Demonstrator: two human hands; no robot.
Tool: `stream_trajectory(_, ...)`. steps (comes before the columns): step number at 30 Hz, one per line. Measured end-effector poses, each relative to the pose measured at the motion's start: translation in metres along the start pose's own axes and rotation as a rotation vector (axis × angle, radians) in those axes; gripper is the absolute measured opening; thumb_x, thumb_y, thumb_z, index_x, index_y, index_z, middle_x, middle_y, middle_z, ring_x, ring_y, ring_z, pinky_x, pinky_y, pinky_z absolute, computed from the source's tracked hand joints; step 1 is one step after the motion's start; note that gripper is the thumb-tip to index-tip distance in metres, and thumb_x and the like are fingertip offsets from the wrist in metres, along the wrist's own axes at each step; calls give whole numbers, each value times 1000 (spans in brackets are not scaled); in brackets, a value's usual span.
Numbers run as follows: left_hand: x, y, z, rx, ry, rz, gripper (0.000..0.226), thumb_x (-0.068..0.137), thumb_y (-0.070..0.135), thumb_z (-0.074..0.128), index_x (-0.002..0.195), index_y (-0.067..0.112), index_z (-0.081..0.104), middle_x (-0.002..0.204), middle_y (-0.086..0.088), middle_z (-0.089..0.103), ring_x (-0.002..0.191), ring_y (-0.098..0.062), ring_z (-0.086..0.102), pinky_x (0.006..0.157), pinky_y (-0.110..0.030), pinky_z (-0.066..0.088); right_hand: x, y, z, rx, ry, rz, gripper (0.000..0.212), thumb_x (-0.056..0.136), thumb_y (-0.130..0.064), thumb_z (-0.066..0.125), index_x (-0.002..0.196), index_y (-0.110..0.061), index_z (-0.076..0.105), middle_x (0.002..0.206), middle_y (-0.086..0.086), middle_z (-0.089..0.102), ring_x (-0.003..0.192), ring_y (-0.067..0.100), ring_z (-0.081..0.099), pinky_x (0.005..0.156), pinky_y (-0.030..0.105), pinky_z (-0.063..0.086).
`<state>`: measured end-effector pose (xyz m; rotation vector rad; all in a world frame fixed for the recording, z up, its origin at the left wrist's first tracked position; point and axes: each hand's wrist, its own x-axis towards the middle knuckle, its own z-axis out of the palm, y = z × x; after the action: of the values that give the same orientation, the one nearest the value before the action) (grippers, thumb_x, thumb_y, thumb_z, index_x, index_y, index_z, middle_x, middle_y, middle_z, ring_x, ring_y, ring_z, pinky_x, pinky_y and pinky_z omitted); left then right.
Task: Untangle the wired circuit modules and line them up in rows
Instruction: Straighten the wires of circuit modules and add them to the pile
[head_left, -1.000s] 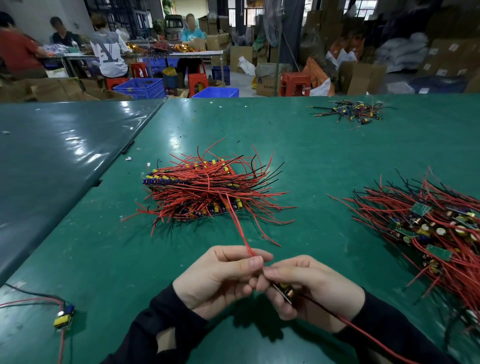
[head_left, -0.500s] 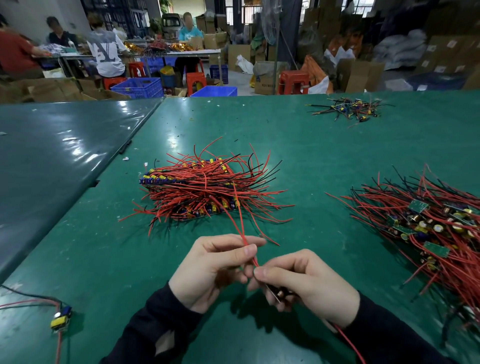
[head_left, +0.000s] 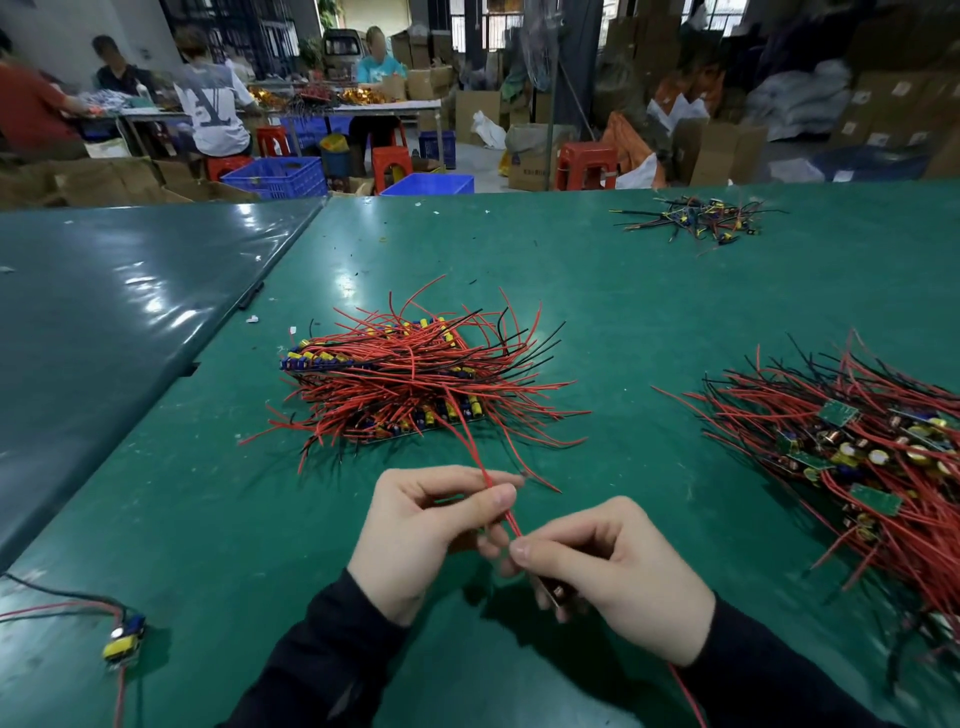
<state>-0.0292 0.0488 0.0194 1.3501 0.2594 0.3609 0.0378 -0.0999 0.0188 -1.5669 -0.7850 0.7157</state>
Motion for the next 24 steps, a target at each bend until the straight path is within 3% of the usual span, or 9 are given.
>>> stream_trajectory(5, -1, 7, -6, -150, -37, -101, 19, 54, 15, 70, 70, 7, 77, 58, -9, 66, 41, -10, 55, 40, -16, 43, 0, -6, -2, 162, -188, 91, 19, 77, -26, 63, 69, -18, 77, 50, -1, 60, 40, 7, 48, 44, 15, 39)
stream_trajectory(9, 0, 2, -2, -24, 94, -21, 2, 61, -3, 71, 63, -2, 72, 53, -10, 64, 37, -14, 53, 38, -18, 42, -1, 2, 4, -24, -26, -27, 17, 77, -27, 66, 67, -18, 76, 47, -2, 57, 41, 8, 47, 46, 19, 38)
stream_trajectory(13, -2, -4, 3, 195, 169, 127, 14, 73, -12, 69, 66, 1, 73, 52, -4, 64, 42, -13, 56, 41, -21, 46, -4, 8, 7, -343, 62, -188, 23, 79, -34, 65, 60, -22, 71, 48, 1, 56, 44, 6, 46, 48, 25, 38)
stream_trajectory(16, 1, 2, -1, 33, 179, 75, 9, 64, 0, 73, 67, 8, 76, 58, -9, 67, 52, -13, 62, 44, -20, 48, -2, 4, 4, -149, 22, -113, 21, 76, -30, 67, 72, -13, 77, 49, 0, 57, 44, 9, 49, 48, 24, 41)
stream_trajectory(20, 3, 7, -8, -98, 156, 40, 11, 56, 6, 70, 65, 8, 76, 58, -10, 67, 51, -14, 63, 45, -17, 48, -3, 1, 5, 48, -70, -47, 16, 76, -24, 66, 71, -14, 77, 49, 0, 58, 41, 10, 47, 46, 20, 41)
stream_trajectory(22, 2, 6, -7, -16, 177, 50, 10, 60, -2, 72, 62, 7, 75, 55, -11, 65, 47, -14, 61, 43, -18, 48, -4, 2, 5, -23, -18, -88, 17, 76, -24, 67, 69, -13, 77, 48, -1, 57, 42, 9, 47, 46, 20, 39)
stream_trajectory(24, 2, 1, -5, 135, 216, 93, 24, 67, -13, 71, 59, 10, 75, 52, -8, 64, 44, -13, 60, 42, -19, 48, -5, 5, 6, -268, 44, -198, 22, 79, -26, 67, 65, -10, 74, 48, 1, 56, 44, 8, 45, 47, 22, 37)
